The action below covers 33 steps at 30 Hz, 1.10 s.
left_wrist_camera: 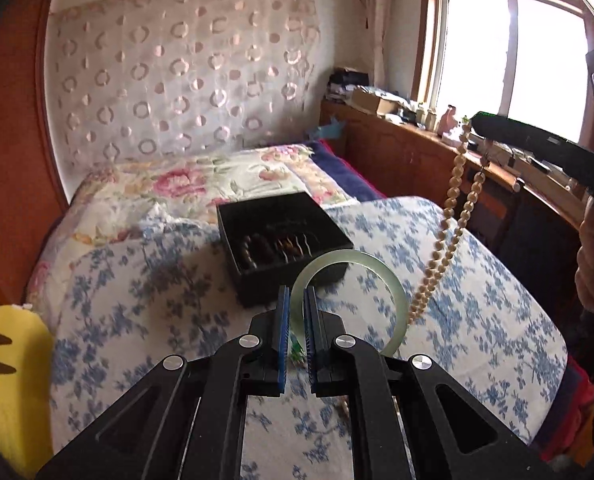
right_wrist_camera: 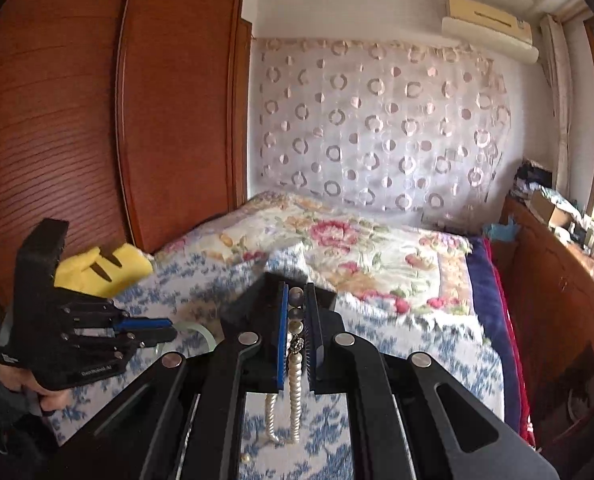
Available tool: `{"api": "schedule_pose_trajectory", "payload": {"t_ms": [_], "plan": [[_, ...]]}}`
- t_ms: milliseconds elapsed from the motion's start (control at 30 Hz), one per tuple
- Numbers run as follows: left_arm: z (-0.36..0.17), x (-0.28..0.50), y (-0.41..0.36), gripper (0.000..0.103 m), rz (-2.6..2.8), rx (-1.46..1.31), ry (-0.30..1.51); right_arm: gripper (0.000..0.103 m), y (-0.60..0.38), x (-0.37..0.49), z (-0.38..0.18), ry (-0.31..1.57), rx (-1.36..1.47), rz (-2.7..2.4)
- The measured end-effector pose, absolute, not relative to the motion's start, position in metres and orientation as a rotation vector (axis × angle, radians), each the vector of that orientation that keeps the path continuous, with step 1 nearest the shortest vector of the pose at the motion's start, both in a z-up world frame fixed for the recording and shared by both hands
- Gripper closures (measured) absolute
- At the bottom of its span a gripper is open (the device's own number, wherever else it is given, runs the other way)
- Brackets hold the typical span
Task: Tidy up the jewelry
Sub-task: 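Carry the bangle and pearls over the black box and open both grippers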
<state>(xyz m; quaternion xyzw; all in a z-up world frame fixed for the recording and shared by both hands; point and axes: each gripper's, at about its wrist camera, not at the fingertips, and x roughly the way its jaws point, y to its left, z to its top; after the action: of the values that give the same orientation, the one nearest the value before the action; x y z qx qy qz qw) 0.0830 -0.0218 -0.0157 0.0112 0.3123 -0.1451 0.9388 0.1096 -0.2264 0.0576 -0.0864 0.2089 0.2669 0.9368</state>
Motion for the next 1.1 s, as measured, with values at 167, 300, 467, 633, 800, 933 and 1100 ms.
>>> {"api": "schedule_pose_trajectory", "payload": {"t_ms": [167,300,467,633,800,933,1100], "plan": [[-0.008,0.096,-0.014,0.097,-0.285,0.013,0.623,0.094,-0.218,0.118,0.083,0.376,-0.194,0.559],[-0.006,0.11,-0.009,0.097,-0.274,0.008,0.624,0.094,-0.208,0.133,0.096,0.359,-0.207,0.568],[-0.004,0.126,-0.005,0.097,-0.264,0.006,0.626,0.094,-0.197,0.152,0.106,0.349,-0.215,0.583],[-0.003,0.142,-0.003,0.097,-0.254,0.009,0.633,0.094,-0.19,0.176,0.111,0.346,-0.215,0.594],[-0.005,0.161,-0.001,0.097,-0.245,0.005,0.645,0.094,-0.185,0.197,0.106,0.364,-0.208,0.606],[-0.01,0.174,-0.003,0.097,-0.241,0.007,0.661,0.094,-0.181,0.213,0.084,0.414,-0.214,0.616],[-0.016,0.188,-0.005,0.097,-0.238,0.016,0.677,0.094,-0.173,0.231,0.042,0.512,-0.223,0.63]]}}
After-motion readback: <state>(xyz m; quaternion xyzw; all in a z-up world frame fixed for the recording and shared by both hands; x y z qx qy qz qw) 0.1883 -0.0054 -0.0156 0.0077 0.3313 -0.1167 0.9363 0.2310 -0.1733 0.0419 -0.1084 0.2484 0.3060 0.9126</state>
